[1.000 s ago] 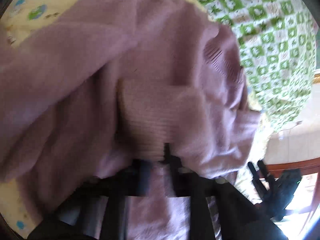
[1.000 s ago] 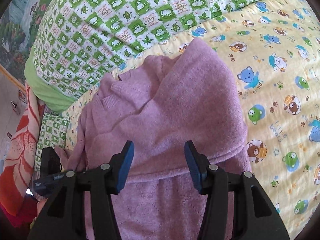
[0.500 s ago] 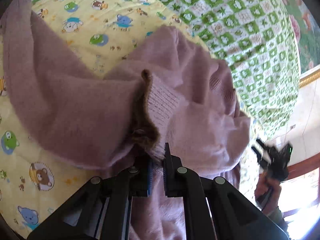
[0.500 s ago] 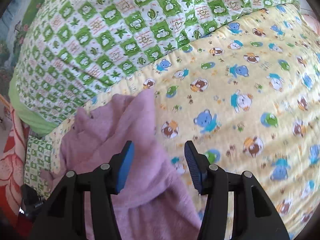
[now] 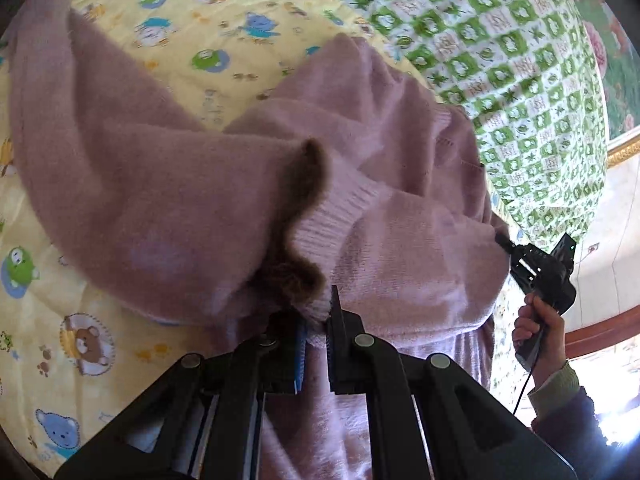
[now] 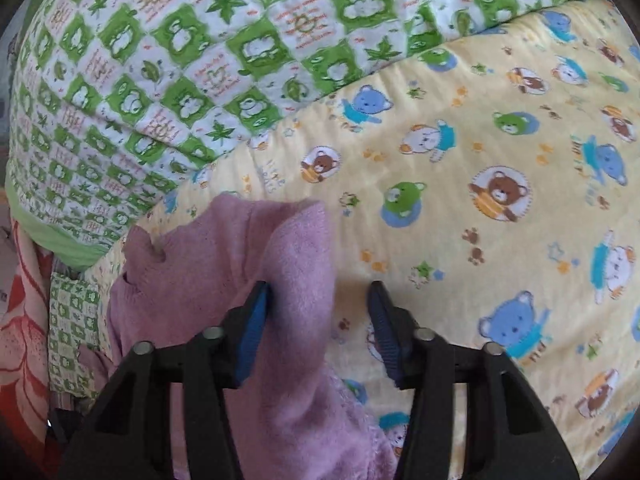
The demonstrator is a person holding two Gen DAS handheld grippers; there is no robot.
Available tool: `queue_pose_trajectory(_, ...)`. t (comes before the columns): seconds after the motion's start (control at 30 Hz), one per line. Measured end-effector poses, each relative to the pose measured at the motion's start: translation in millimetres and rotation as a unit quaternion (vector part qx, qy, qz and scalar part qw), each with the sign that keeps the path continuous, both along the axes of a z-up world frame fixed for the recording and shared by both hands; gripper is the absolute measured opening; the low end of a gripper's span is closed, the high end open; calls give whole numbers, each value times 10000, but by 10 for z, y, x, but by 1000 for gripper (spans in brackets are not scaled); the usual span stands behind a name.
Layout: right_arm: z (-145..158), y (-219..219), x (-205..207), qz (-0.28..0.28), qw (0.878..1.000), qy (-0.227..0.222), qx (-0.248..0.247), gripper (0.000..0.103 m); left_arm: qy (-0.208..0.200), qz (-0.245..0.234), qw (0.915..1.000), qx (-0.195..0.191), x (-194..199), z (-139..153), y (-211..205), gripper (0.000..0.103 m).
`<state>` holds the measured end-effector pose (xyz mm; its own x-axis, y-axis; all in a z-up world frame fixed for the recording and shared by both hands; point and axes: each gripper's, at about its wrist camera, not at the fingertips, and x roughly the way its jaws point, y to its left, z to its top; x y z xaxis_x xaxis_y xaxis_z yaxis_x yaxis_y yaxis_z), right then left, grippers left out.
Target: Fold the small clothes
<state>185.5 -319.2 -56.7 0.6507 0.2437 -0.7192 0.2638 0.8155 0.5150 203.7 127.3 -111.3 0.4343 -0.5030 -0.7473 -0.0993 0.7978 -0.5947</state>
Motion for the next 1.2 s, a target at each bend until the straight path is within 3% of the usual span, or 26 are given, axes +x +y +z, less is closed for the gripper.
queue_pose_trajectory(0.13,526,-231,-98,-336,9960,-443,-698,8,-281,-408,9987,-99,183,163,-345,6)
queue_pose_trajectory(0.23,701,-441,-91,-560,9916,-415,-1093,7,-343,-559,9978,-87,351,165,-564,6)
queue_pose_trajectory(0.5,159,-464,96,-636,9789,348,-1909,7,-239,-784,9955,478,566,-119,-622,7)
queue_pose_trajectory(0.6,137,-510,46,-755,9828,373,-1642,11,-229,-865,9947,500,571,-119,-592,8)
queue_pose_trajectory(0.67,264,-502,-60,-898,9798,396,-1745,27,-265,-930,9937,565,555,-43,-596,11)
queue_pose_trajectory(0.73,436,-420,-226,-973,9779,211,-1839,32,-326,-957,9934,541,471,55,-583,14)
queue_pose_trajectory(0.9,535,103,-569,-243,9937,-291,-1056,39,-184,-730,9964,383,248,174,-424,18)
queue_pose_trajectory(1.03,195,741,-694,653,9959,-162,-610,41,-91,-388,9987,318,8,226,-172,23)
queue_pose_trajectory(1.2,-296,1045,-651,801,9949,499,-355,41,-46,486,9984,279,-224,337,394,42)
